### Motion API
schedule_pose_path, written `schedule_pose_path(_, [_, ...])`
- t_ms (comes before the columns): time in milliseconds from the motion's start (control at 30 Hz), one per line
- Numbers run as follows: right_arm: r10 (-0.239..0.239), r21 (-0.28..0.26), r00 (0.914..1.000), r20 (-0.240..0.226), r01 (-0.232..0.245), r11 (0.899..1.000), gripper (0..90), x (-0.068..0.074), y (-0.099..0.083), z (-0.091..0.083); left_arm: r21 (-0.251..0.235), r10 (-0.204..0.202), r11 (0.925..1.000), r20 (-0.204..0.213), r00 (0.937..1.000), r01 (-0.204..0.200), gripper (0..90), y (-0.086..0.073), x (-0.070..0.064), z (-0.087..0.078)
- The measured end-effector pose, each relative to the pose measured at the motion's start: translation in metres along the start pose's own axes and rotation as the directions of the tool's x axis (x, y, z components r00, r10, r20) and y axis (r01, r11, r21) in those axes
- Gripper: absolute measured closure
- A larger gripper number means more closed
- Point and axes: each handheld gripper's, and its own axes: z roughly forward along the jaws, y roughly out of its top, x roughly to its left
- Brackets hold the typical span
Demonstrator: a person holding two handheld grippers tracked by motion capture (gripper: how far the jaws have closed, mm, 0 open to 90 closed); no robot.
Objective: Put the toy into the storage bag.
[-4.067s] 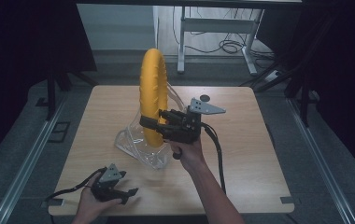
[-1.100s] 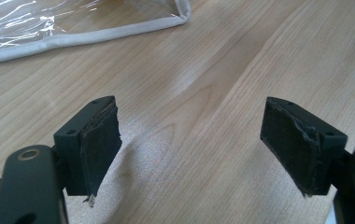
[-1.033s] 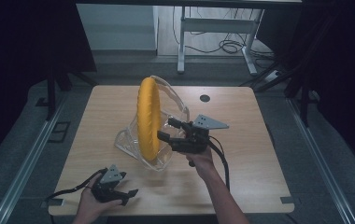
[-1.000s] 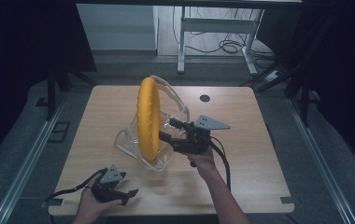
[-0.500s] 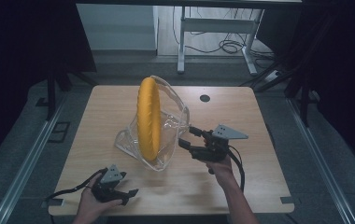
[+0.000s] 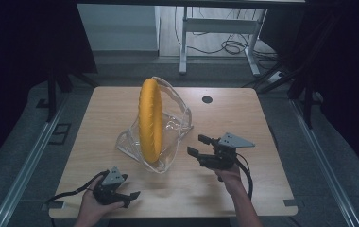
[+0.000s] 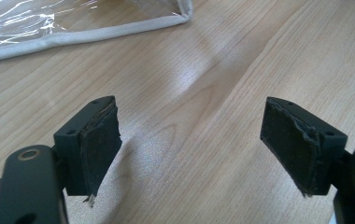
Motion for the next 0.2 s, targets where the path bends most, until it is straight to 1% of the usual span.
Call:
schedule_pose_path(100, [0.002, 0.0, 1.0, -0.002, -0.002, 1.0, 29.9, 0.0003, -0.0014, 0.0002, 0.0, 0.002, 1.0, 0.0, 1.0, -0.002, 19.8, -0.0001, 0.0, -0.0003])
schedule_pose_path(200, [-0.013, 0.015, 0.9999, 0.003, 0.013, 1.0, 30.3, 0.002, -0.0046, -0.0004, -0.002, 0.003, 1.0, -0.001, 1.0, -0.003, 19.8, -0.0002, 0.0, -0.0011])
